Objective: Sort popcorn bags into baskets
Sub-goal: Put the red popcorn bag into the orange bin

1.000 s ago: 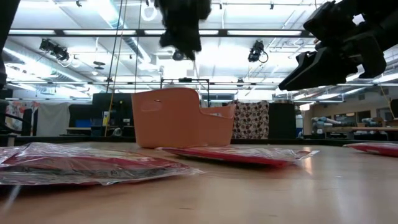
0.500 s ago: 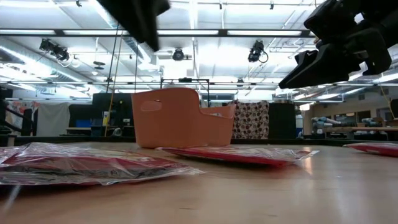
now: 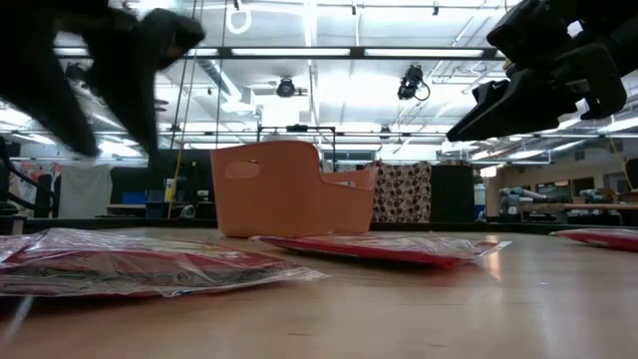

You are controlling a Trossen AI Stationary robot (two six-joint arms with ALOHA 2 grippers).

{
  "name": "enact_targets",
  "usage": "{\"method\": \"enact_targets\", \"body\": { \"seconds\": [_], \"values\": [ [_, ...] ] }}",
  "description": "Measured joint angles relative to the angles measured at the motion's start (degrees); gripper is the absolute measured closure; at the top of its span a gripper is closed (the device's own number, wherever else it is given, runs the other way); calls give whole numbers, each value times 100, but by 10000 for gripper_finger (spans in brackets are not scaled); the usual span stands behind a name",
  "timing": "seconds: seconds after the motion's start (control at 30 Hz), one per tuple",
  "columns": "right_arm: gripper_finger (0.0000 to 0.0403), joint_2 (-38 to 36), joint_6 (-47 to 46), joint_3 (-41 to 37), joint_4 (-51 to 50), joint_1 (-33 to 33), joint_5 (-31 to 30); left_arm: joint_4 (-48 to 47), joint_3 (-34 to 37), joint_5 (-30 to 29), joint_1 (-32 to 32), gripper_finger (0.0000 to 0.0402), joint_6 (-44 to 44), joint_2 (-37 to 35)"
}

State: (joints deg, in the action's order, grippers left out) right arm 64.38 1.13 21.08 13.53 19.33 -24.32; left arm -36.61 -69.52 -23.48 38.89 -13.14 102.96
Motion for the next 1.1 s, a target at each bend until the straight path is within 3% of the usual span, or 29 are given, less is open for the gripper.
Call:
{"method": "enact_targets", "body": {
  "seconds": [0.2,0.53,0.87,1.1],
  "values": [
    [243,20,0,4,12,0,0,282,31,297,33,236,634,387],
    [243,20,0,4,19,0,0,-199,49,629,88,236,756,465],
    [243,20,2,4,60,0,4,-187,38,20,218,238,1054,862],
    [243,20,2,4,60,0,4,-185,44,-394,243,263,978,881]
  ]
}}
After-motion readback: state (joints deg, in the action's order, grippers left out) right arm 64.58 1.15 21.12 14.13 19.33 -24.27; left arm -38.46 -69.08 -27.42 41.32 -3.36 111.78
